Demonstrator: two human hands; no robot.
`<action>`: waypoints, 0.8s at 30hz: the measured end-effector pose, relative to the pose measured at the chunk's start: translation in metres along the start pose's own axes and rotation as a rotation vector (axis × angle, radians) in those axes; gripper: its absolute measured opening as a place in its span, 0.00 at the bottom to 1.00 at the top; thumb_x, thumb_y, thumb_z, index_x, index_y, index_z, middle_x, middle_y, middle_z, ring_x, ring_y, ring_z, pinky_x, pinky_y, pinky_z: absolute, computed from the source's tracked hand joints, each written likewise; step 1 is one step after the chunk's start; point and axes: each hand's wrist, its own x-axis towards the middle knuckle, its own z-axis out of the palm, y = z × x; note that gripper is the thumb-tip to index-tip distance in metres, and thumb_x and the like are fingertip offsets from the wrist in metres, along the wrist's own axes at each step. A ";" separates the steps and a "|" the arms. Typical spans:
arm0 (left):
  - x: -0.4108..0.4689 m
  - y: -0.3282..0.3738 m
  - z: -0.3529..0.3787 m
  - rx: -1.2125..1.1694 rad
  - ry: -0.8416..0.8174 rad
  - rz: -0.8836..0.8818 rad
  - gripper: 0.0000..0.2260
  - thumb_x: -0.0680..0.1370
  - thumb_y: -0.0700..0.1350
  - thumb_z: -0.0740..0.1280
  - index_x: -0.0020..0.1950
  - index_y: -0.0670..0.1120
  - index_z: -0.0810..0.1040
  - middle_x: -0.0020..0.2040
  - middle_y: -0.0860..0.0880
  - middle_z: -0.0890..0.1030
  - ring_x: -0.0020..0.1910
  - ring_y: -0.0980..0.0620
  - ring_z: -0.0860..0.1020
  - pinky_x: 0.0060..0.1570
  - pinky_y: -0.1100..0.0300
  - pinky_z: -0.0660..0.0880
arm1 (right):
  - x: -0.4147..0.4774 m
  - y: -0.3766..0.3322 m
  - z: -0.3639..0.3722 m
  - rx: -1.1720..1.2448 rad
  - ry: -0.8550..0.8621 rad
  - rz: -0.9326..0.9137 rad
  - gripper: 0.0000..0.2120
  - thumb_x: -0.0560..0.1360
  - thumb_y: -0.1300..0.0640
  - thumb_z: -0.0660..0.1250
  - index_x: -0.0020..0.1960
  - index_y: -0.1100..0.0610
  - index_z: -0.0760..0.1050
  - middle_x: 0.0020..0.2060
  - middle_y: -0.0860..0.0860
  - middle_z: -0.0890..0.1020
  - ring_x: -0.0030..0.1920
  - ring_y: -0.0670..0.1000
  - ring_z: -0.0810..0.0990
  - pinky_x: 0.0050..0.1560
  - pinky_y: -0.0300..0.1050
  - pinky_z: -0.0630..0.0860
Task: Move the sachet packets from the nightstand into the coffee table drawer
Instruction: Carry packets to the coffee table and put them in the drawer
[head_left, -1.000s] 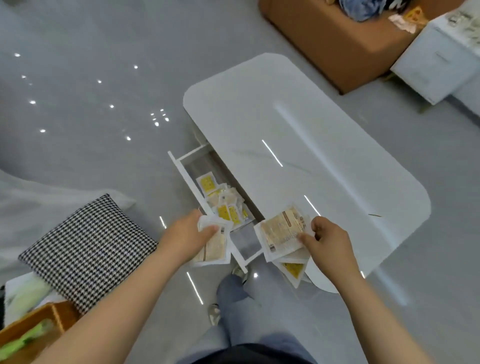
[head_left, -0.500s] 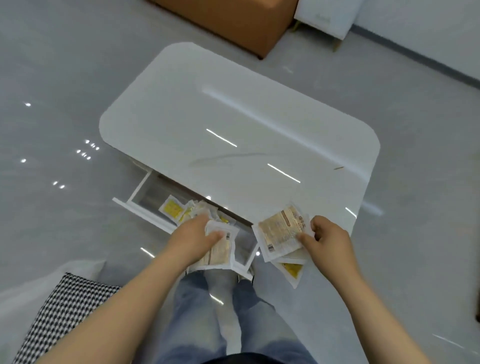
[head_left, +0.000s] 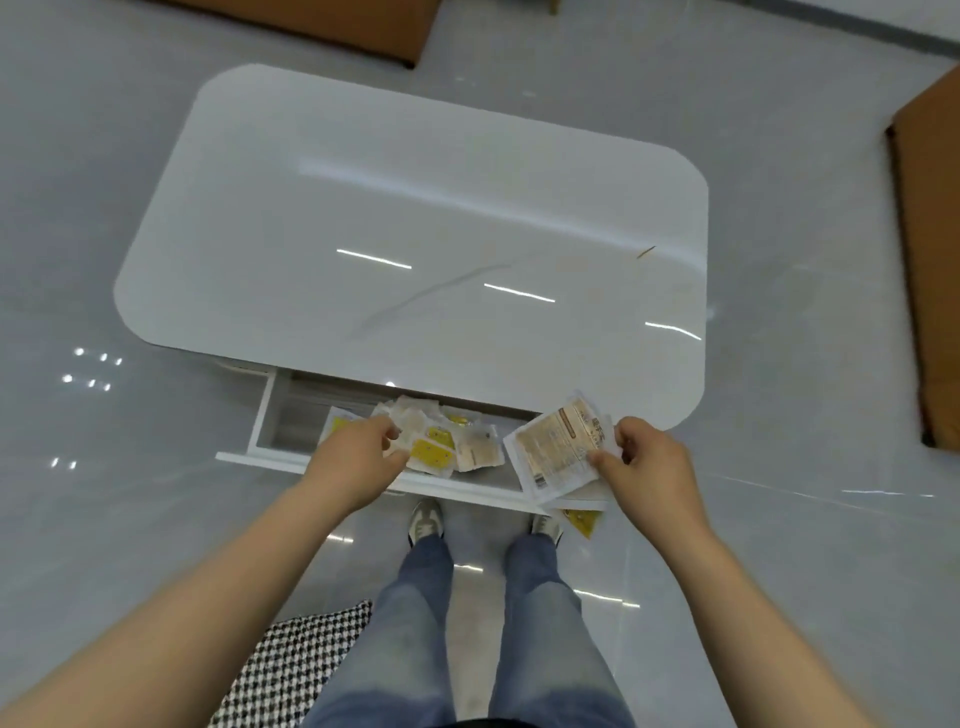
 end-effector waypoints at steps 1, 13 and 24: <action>-0.002 -0.006 -0.001 0.018 -0.009 0.010 0.16 0.77 0.52 0.64 0.62 0.48 0.74 0.57 0.51 0.80 0.54 0.51 0.77 0.51 0.57 0.74 | -0.001 -0.004 0.007 0.015 -0.011 0.007 0.12 0.73 0.59 0.69 0.35 0.54 0.69 0.36 0.50 0.79 0.37 0.51 0.78 0.33 0.46 0.74; -0.006 -0.072 -0.022 0.129 0.010 -0.044 0.15 0.78 0.51 0.63 0.63 0.48 0.74 0.60 0.51 0.78 0.57 0.50 0.76 0.52 0.58 0.71 | 0.039 -0.077 0.108 0.231 -0.160 0.009 0.15 0.74 0.57 0.70 0.35 0.54 0.65 0.31 0.47 0.70 0.31 0.47 0.68 0.27 0.31 0.62; -0.012 -0.090 -0.035 0.193 0.001 -0.037 0.16 0.78 0.52 0.62 0.64 0.49 0.72 0.60 0.50 0.77 0.57 0.49 0.76 0.54 0.56 0.74 | 0.038 -0.091 0.121 -0.570 -0.284 -0.195 0.11 0.75 0.61 0.63 0.58 0.57 0.74 0.52 0.54 0.81 0.52 0.55 0.79 0.42 0.43 0.70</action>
